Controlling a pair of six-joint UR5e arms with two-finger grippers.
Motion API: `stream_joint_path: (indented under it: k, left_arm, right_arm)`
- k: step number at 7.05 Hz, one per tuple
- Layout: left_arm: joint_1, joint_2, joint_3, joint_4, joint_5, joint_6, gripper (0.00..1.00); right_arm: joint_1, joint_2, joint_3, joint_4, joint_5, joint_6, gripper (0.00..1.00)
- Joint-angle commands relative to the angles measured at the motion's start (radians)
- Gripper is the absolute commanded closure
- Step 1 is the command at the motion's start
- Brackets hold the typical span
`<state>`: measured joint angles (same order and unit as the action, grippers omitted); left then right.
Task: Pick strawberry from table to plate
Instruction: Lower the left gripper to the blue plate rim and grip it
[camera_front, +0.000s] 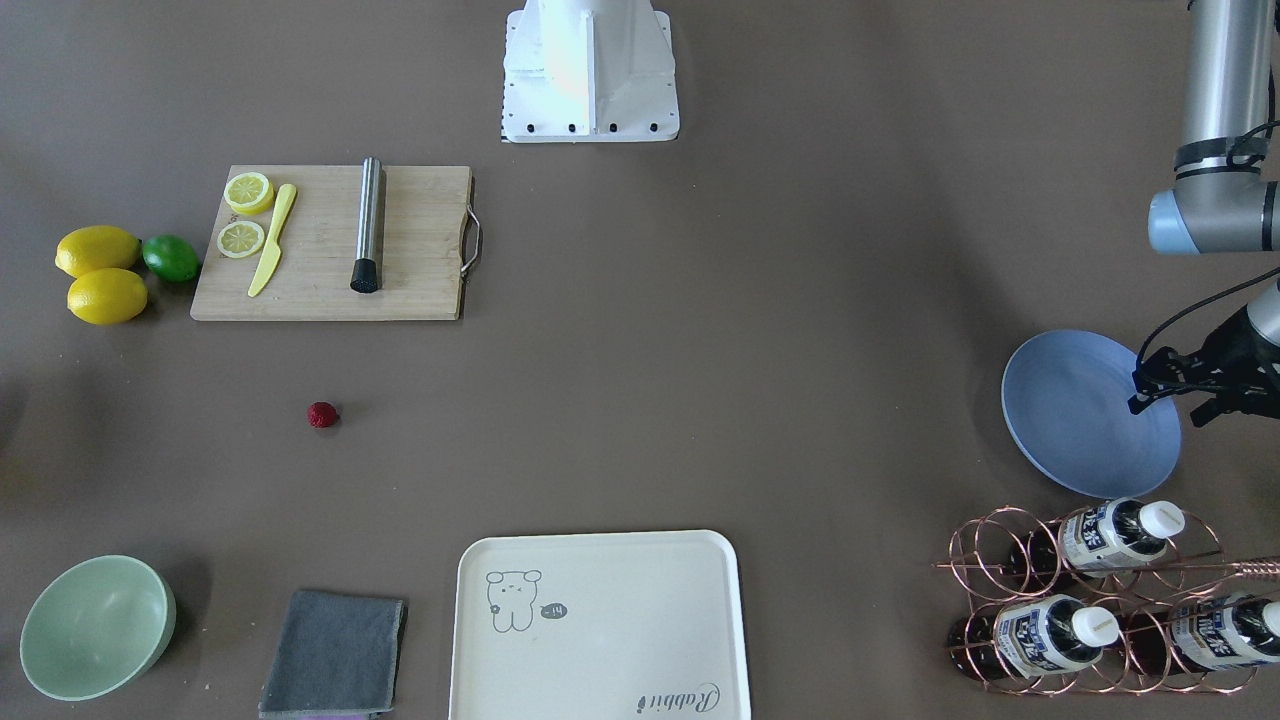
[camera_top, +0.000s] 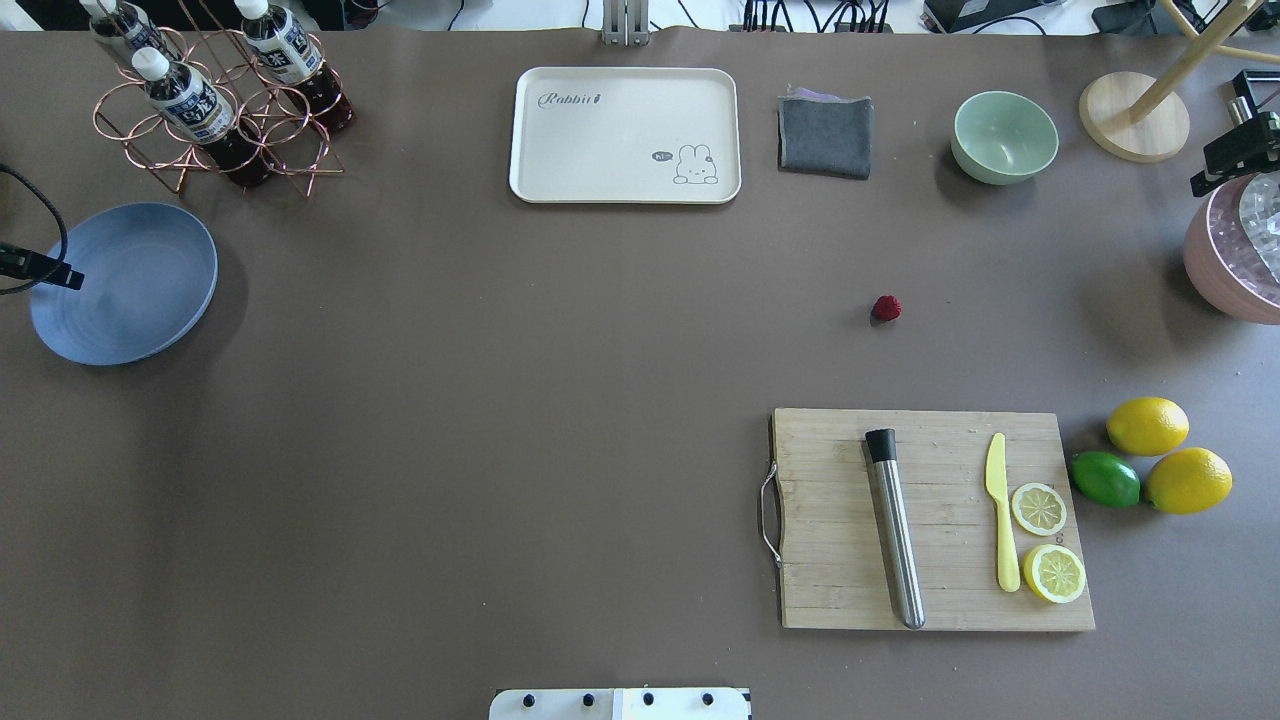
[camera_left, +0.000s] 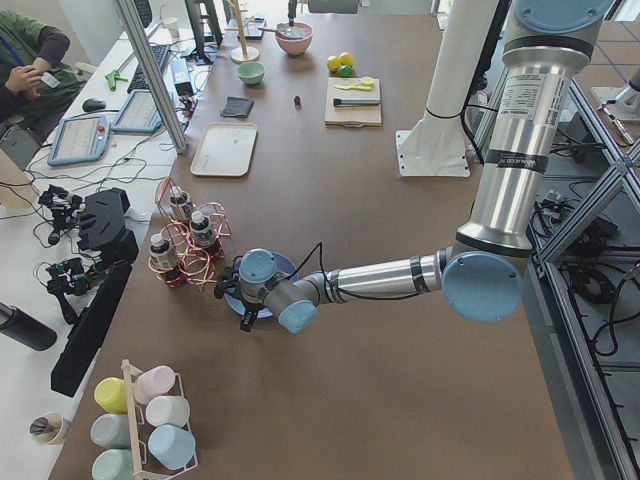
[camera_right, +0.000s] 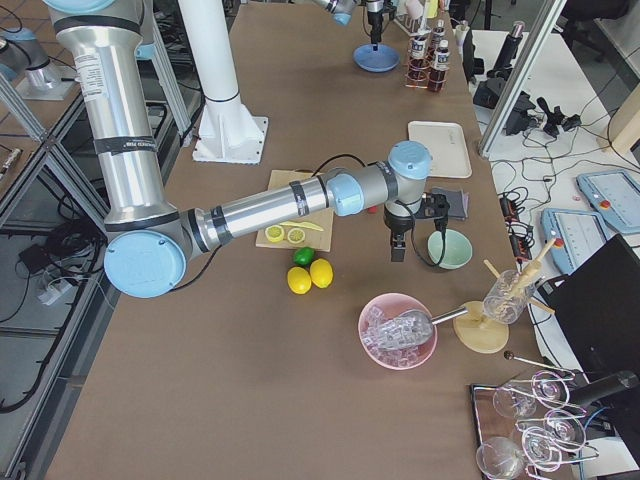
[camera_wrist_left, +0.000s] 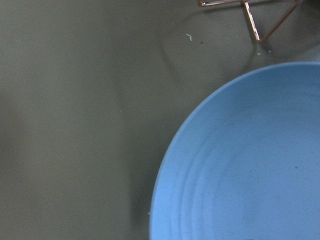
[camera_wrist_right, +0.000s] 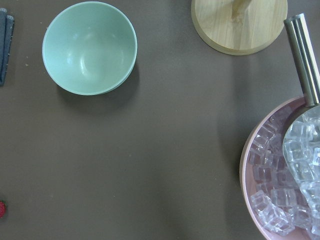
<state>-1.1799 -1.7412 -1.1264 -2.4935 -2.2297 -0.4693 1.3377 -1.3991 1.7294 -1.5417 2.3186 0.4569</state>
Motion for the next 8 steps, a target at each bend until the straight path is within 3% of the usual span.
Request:
stream_joint_path:
  k: [1, 2, 3, 4, 8]
  left_arm:
    - [0.000, 0.002, 0.007, 0.001, -0.005, 0.000, 0.45]
    - [0.000, 0.002, 0.014, -0.001, -0.005, 0.000, 0.53]
    - [0.000, 0.002, 0.013, -0.001, -0.005, 0.000, 0.68]
    - [0.000, -0.003, 0.007, 0.001, -0.019, -0.003, 1.00]
    - [-0.033, -0.111, 0.000, 0.072, -0.212, -0.129, 1.00]
  right_arm:
    - [0.000, -0.003, 0.002, 0.026, -0.013, 0.026, 0.00]
    - [0.000, -0.004, 0.001, 0.031, -0.018, 0.034, 0.00]
    - [0.000, -0.009, 0.004, 0.031, -0.018, 0.032, 0.00]
    - [0.000, -0.012, 0.002, 0.031, -0.018, 0.032, 0.00]
    - [0.001, -0.021, -0.002, 0.031, -0.025, 0.032, 0.00]
